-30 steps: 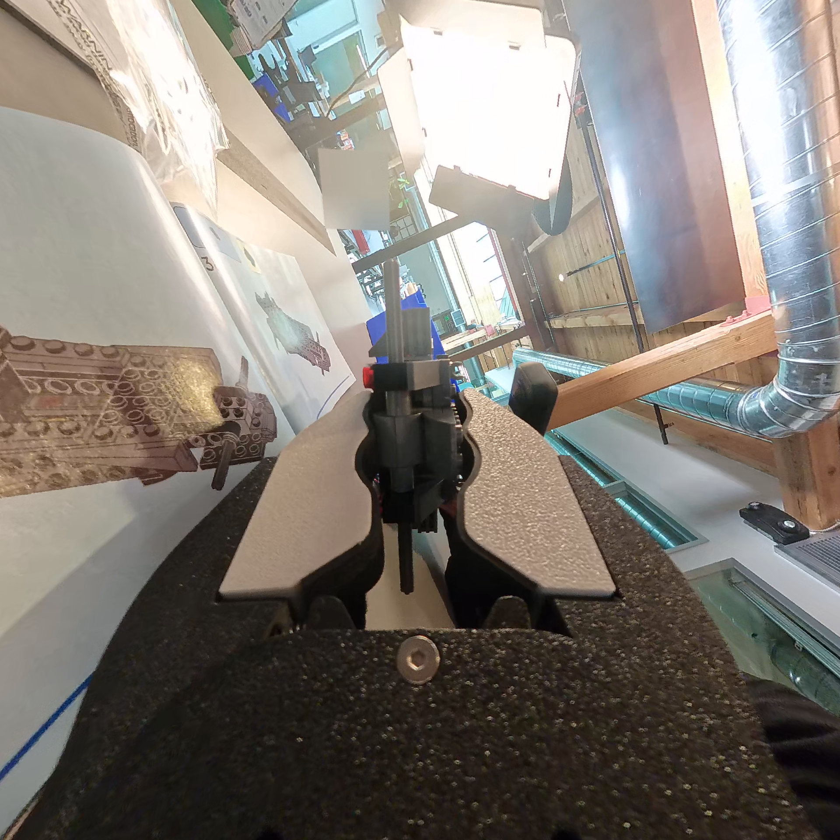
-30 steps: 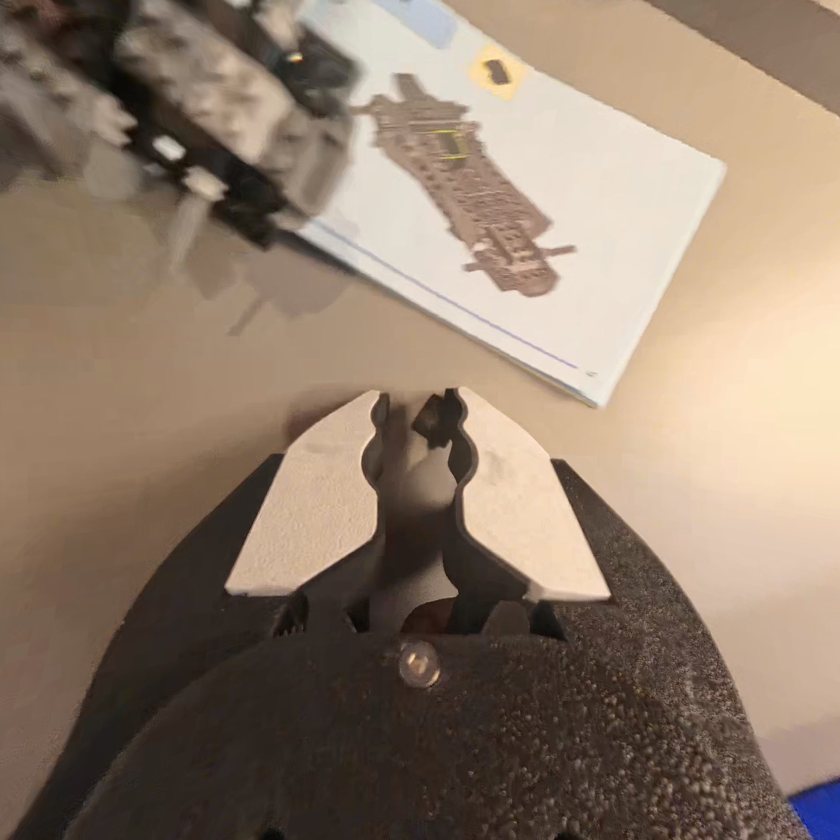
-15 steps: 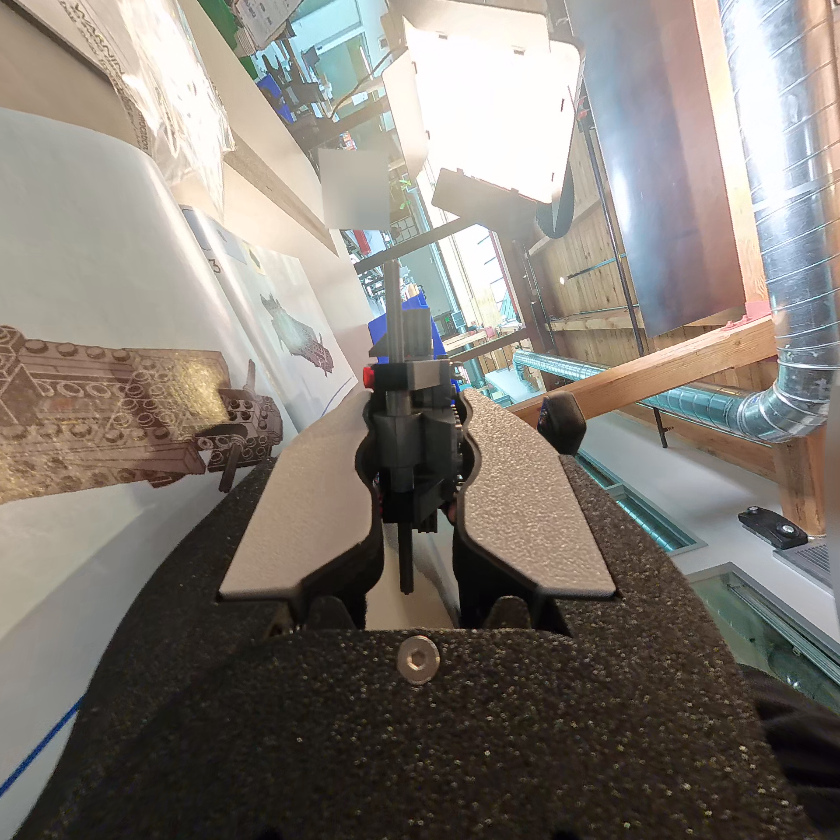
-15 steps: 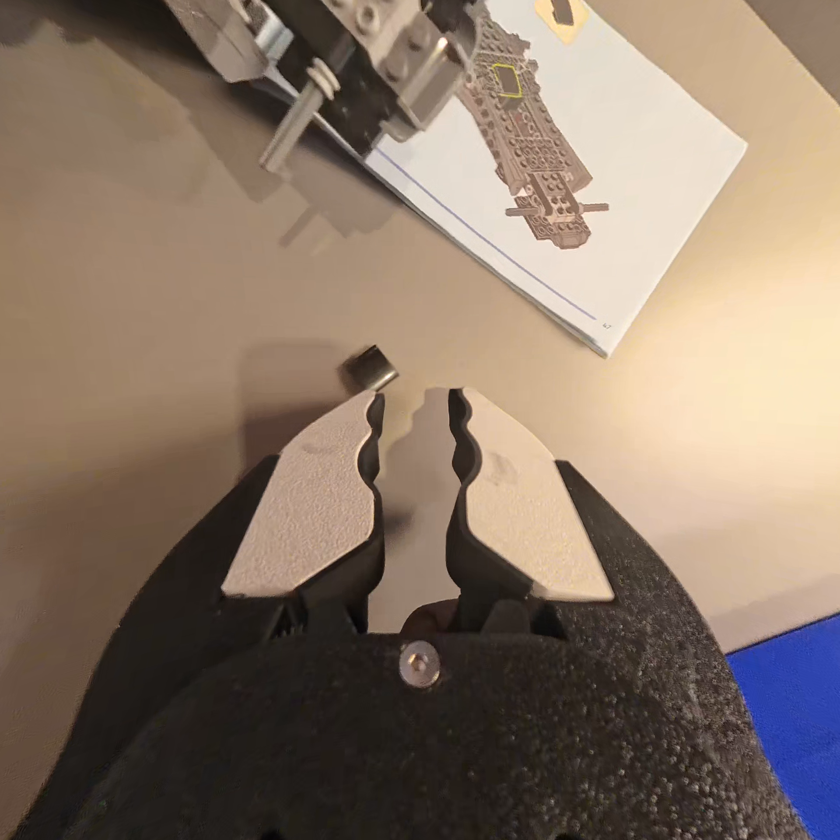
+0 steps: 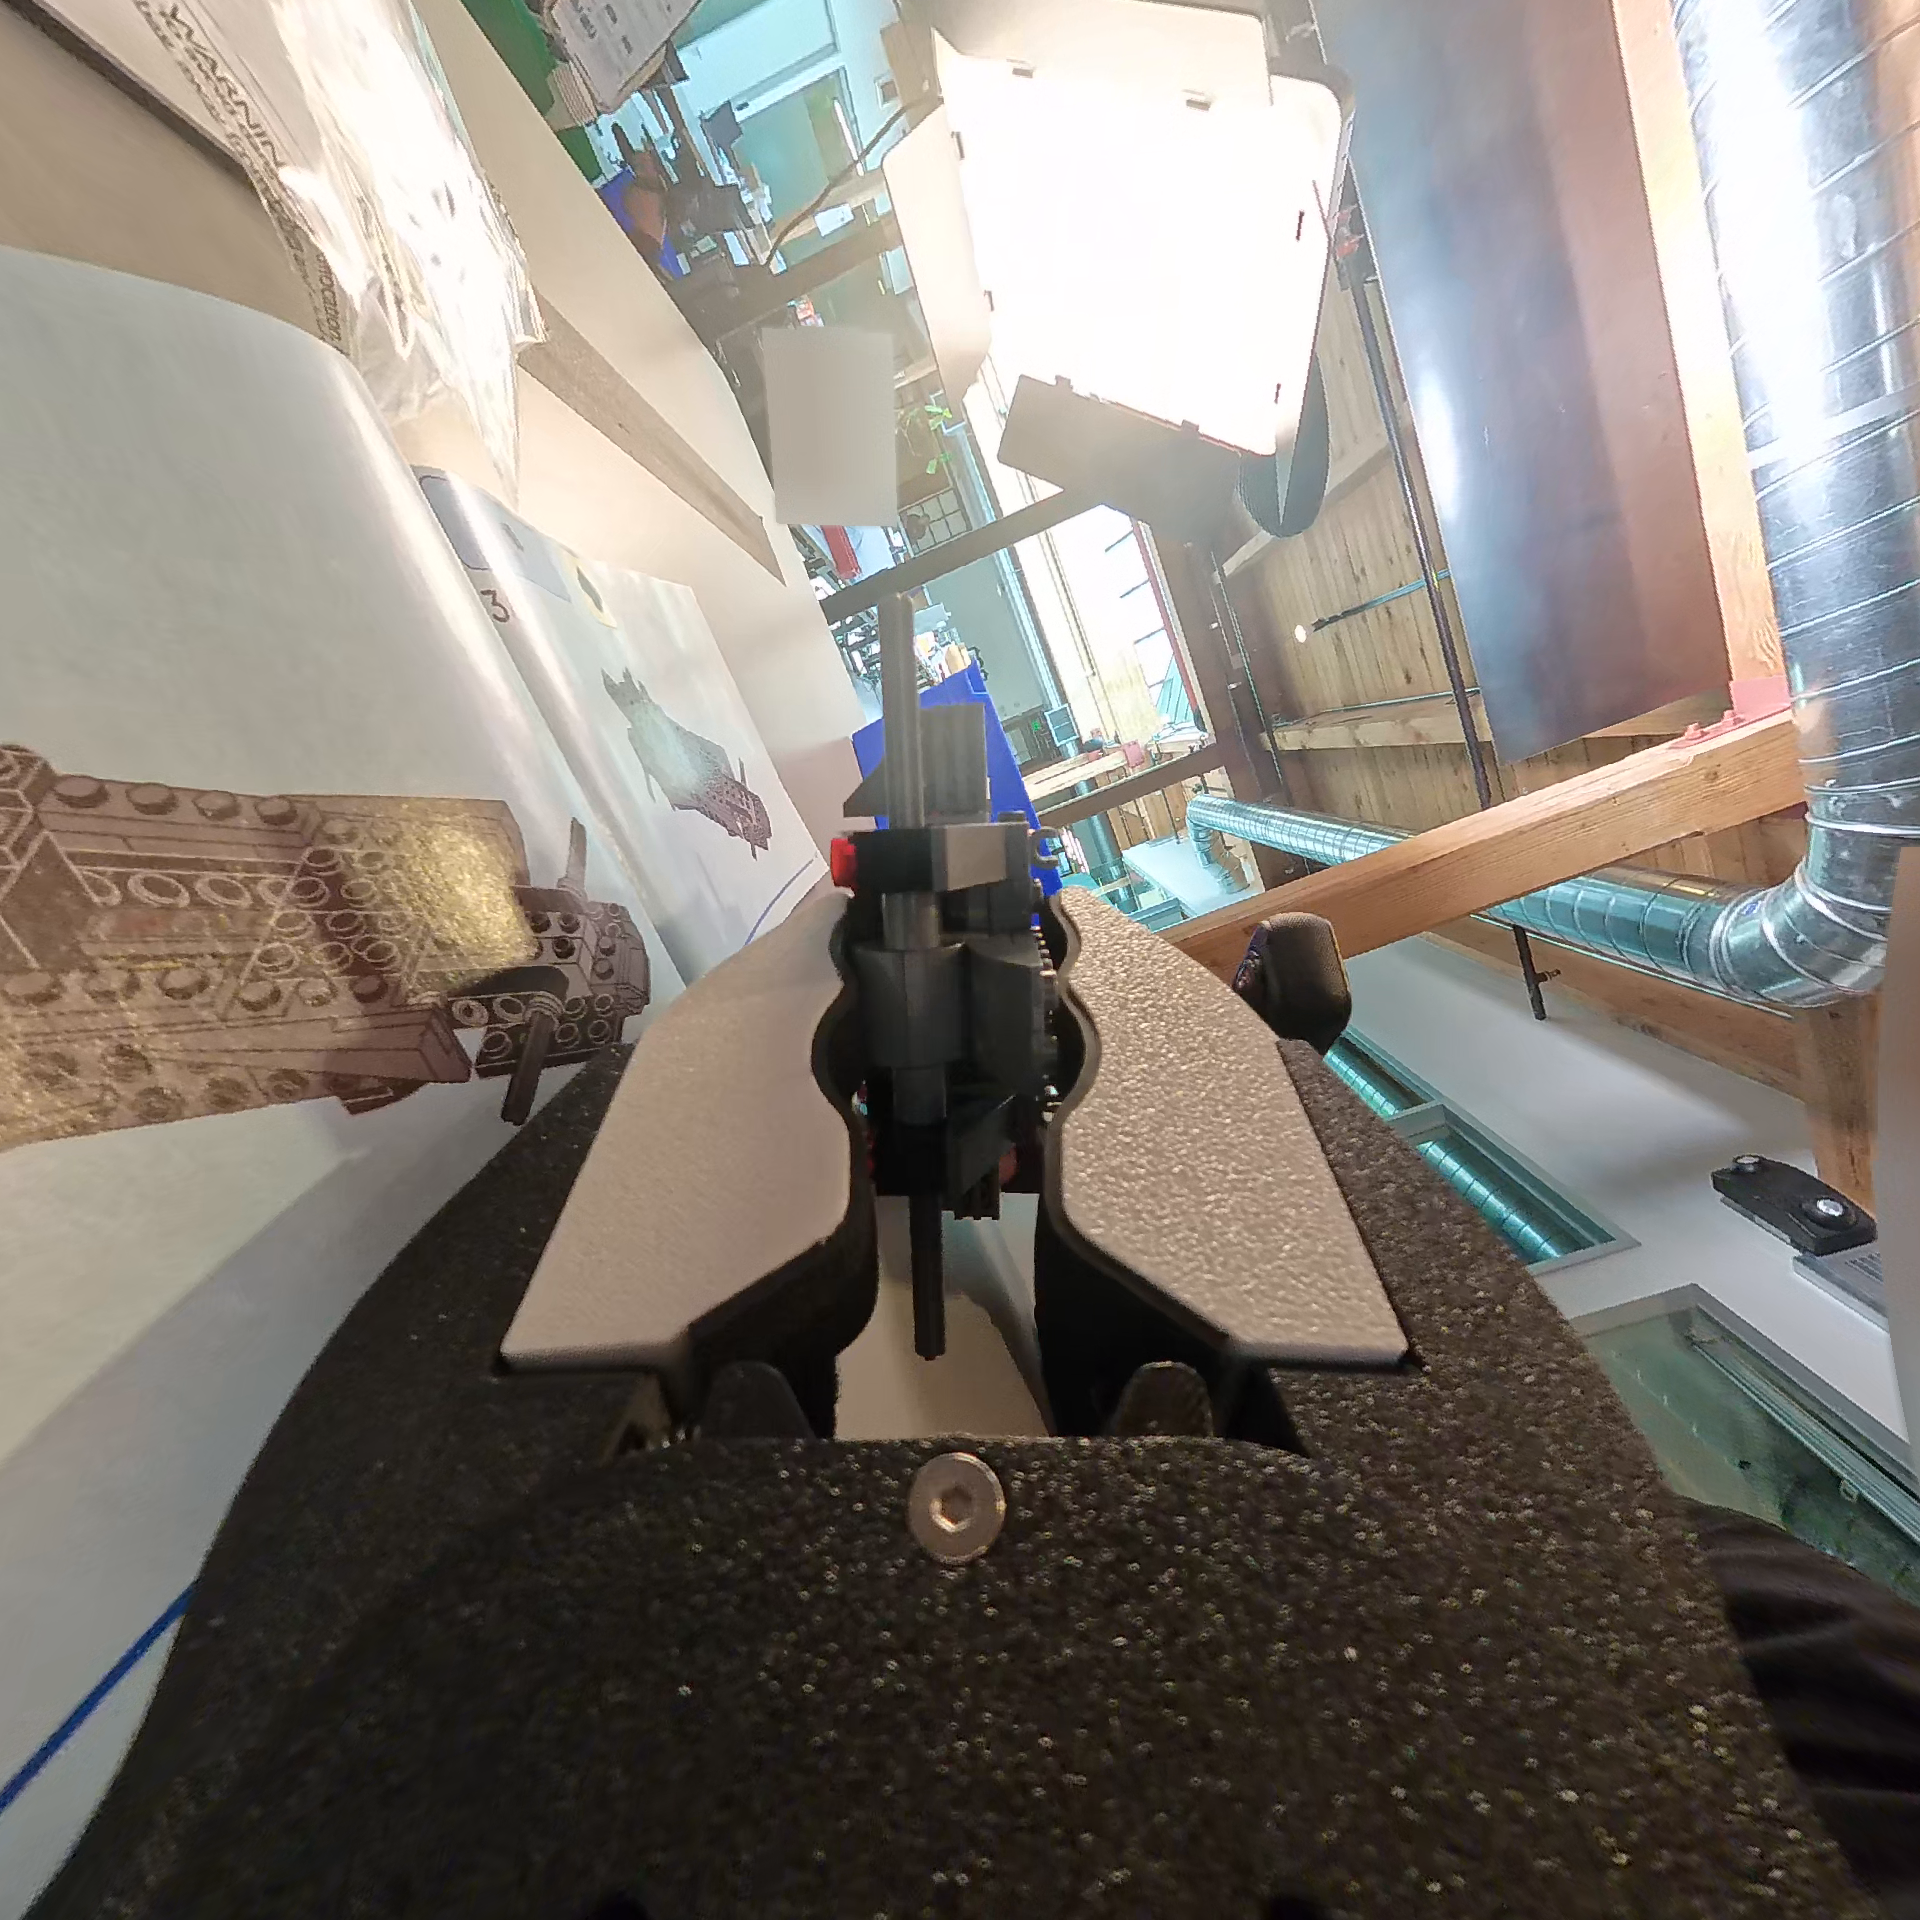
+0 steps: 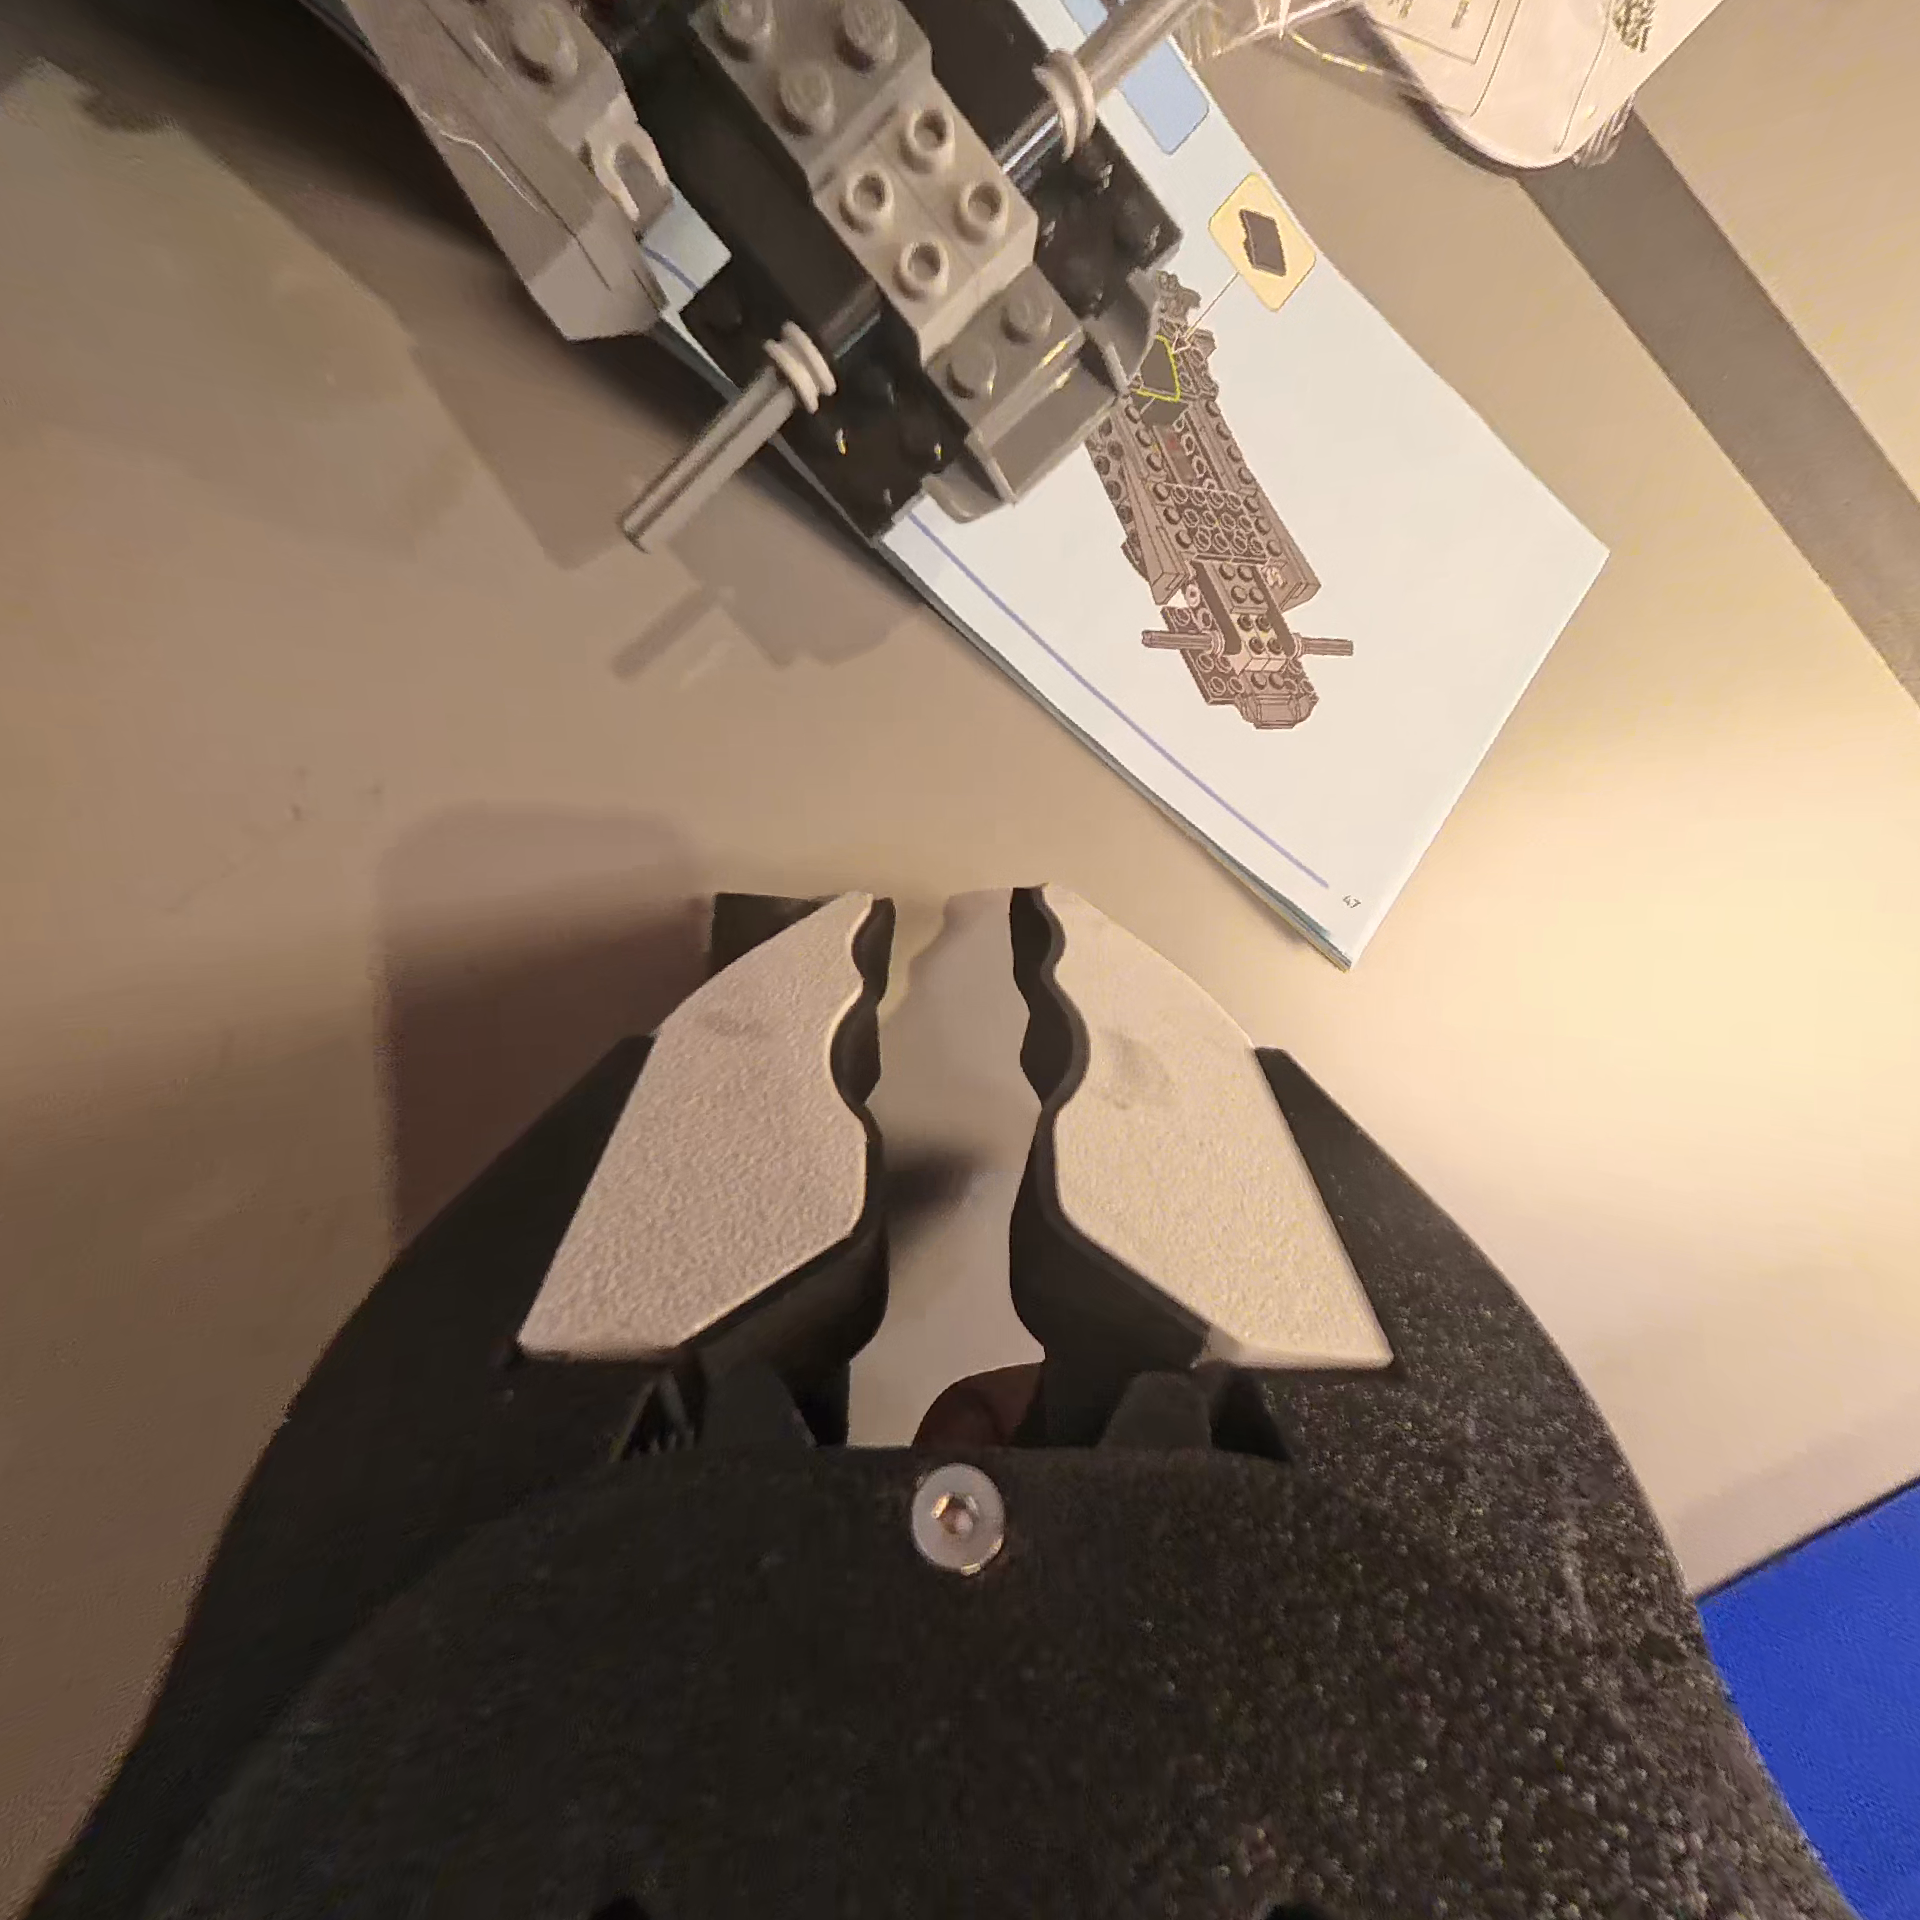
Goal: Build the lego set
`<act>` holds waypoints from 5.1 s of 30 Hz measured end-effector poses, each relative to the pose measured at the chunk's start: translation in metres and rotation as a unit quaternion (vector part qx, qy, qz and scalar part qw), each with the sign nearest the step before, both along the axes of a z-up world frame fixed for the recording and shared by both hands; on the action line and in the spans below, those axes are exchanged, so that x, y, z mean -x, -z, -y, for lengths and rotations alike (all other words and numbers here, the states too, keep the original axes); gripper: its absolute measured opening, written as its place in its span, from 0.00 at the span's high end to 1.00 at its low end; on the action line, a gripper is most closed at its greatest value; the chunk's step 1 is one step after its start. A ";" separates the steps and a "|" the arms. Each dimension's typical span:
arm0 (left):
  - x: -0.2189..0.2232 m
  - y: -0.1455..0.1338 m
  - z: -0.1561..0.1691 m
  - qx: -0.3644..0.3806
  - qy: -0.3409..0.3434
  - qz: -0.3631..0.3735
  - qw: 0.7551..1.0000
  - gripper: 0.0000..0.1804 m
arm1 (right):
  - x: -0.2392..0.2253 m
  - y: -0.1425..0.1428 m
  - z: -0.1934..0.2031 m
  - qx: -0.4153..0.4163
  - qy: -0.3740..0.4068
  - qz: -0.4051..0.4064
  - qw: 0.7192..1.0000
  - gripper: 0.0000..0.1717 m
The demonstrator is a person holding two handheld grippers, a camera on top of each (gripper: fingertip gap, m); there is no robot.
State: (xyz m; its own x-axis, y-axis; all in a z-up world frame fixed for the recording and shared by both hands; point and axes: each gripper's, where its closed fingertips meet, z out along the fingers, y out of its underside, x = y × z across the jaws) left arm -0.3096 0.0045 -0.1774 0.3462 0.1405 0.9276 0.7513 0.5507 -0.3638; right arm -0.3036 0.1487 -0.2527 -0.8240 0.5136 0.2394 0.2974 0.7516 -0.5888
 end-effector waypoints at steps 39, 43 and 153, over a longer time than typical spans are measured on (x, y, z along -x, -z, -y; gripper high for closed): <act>0.000 0.002 -0.002 0.012 0.000 0.000 1.000 0.83 | -0.028 -0.001 -0.016 -0.016 -0.045 0.044 0.998 0.84; 0.000 0.002 -0.001 0.011 0.000 0.000 1.000 0.82 | -0.025 -0.003 -0.018 -0.007 -0.034 0.045 0.998 0.84; 0.005 0.001 0.006 -0.035 -0.008 0.027 0.999 0.82 | -0.093 -0.076 0.091 0.192 -0.223 0.045 0.955 0.91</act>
